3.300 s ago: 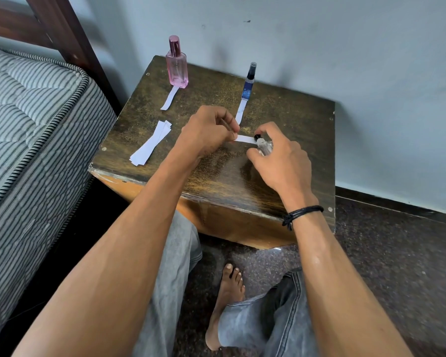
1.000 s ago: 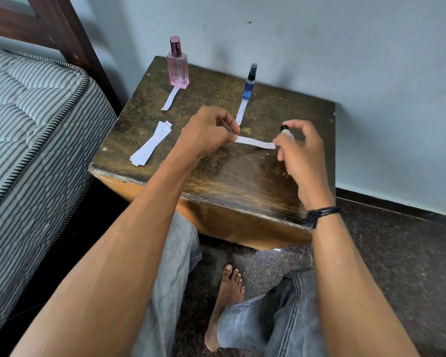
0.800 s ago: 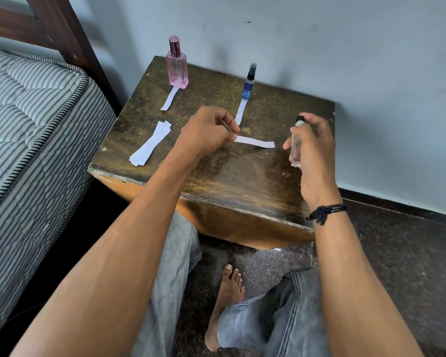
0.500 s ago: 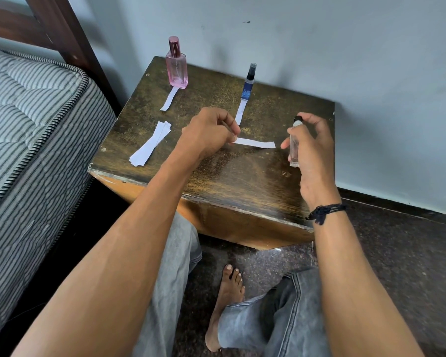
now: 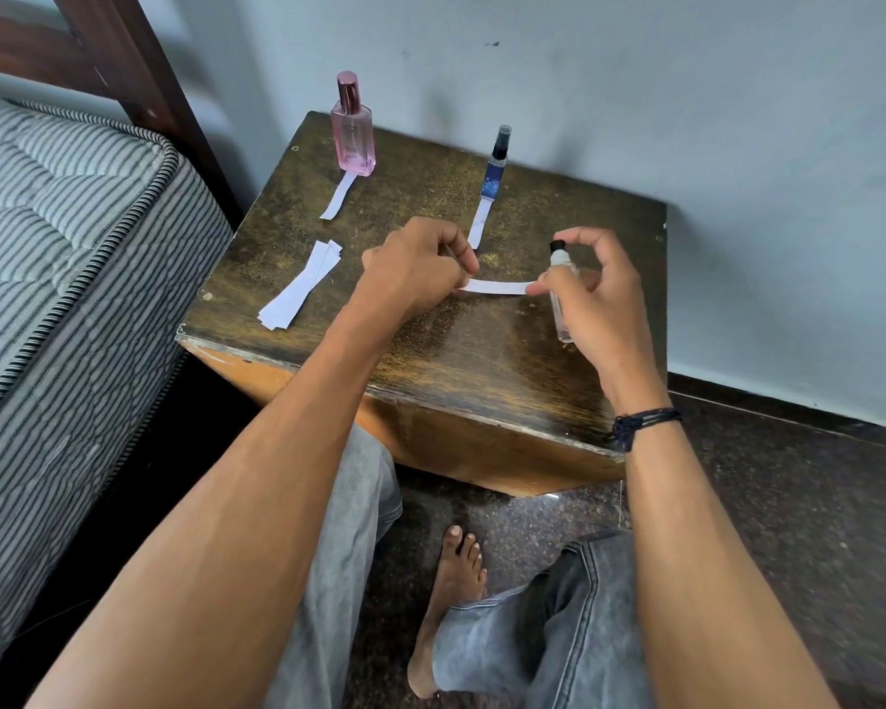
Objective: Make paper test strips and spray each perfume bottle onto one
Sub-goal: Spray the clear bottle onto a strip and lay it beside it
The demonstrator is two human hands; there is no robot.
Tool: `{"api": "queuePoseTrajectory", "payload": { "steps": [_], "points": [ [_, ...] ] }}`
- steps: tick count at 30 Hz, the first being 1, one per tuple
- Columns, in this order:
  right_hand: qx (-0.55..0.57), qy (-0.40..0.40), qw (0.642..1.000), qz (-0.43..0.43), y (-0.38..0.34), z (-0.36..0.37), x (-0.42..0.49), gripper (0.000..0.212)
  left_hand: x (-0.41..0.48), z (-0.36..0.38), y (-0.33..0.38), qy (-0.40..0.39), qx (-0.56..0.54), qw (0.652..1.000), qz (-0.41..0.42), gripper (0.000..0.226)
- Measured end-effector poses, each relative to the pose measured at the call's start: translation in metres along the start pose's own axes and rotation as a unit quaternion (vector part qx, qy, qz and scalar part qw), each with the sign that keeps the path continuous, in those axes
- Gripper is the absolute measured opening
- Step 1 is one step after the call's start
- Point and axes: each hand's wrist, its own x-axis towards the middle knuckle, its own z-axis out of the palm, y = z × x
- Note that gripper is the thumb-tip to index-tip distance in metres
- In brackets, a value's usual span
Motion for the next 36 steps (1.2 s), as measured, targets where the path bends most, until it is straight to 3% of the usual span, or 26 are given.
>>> {"api": "queuePoseTrajectory", "payload": {
  "steps": [9,19,36],
  "points": [
    [-0.039,-0.001,0.999,-0.004,0.002,0.001,0.001,0.034,0.003,0.004,-0.002,0.007,0.095,0.995,0.029,0.015],
    [0.025,0.036,0.999,0.004,-0.001,-0.003,0.0,0.033,0.006,0.006,-0.008,0.014,0.137,0.989,0.061,0.013],
    [-0.042,-0.023,0.998,-0.032,0.0,0.011,0.002,0.035,0.006,0.01,-0.008,0.006,0.184,0.981,0.059,0.012]
  ]
}}
